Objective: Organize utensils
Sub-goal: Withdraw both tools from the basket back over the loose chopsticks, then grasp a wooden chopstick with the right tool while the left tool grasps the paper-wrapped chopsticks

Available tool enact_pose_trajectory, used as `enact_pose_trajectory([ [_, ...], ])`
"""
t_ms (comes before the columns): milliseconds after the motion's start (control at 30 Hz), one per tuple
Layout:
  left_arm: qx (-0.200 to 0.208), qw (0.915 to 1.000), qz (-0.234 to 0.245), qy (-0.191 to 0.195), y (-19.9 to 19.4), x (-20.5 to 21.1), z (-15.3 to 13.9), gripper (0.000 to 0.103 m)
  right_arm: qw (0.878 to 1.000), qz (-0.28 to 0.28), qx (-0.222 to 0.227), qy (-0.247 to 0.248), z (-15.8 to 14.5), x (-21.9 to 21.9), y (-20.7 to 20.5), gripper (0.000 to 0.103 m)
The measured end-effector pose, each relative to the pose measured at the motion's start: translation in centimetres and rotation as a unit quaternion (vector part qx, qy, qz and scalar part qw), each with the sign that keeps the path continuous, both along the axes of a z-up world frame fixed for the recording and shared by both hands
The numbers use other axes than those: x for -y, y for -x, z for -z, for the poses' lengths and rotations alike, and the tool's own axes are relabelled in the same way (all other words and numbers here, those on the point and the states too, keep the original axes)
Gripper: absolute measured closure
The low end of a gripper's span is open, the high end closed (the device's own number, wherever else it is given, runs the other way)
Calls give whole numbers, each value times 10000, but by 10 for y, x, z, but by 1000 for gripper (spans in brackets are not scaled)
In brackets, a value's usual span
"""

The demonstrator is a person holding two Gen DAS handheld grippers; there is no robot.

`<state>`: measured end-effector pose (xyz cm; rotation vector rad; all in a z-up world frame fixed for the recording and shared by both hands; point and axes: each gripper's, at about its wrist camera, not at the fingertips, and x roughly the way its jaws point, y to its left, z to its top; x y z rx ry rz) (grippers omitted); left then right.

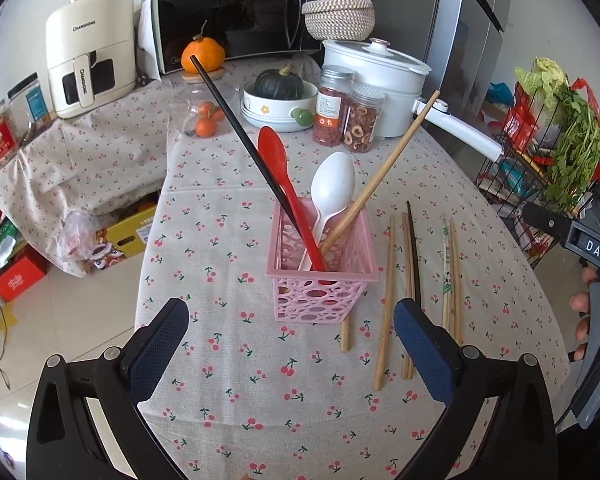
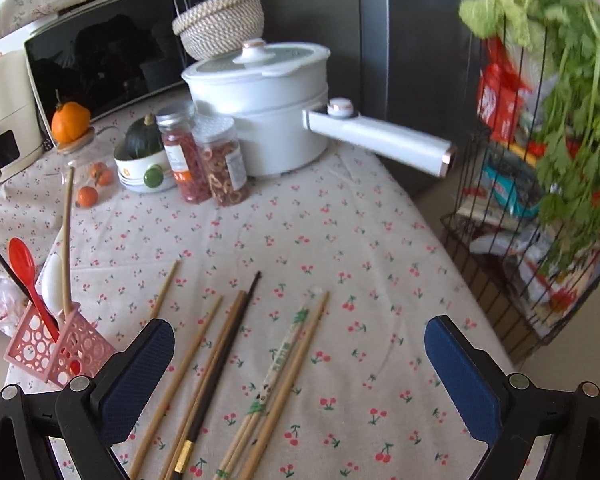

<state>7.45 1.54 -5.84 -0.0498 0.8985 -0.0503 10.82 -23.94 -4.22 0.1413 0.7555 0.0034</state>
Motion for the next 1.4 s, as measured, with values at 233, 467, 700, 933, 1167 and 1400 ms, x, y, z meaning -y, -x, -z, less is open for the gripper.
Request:
enact_pose_trajectory([
  [233,173,9997,108,-130,1,12,-2,0,9907,239,-1201,-588,46,24,-33,0],
  [467,54,9992,385,-101,2,25,-1,0,9823,265,-1853,15,83,26,-62,0],
  [700,-39,9971,720,-251,6,46,3,0,9727,454,-2270,184,113,33,-82,0],
  [933,-34,9955,930,-187,12,58,4,0,9681,614,-2425,126,127,34,-94,0],
  [1167,-102,9944,1026,-227,16,65,9,0,9681,388,-2449,353,131,32,-94,0],
  [1400,-322,9910,1249,-369,18,84,17,0,9663,224,-2536,383,129,35,-83,8],
])
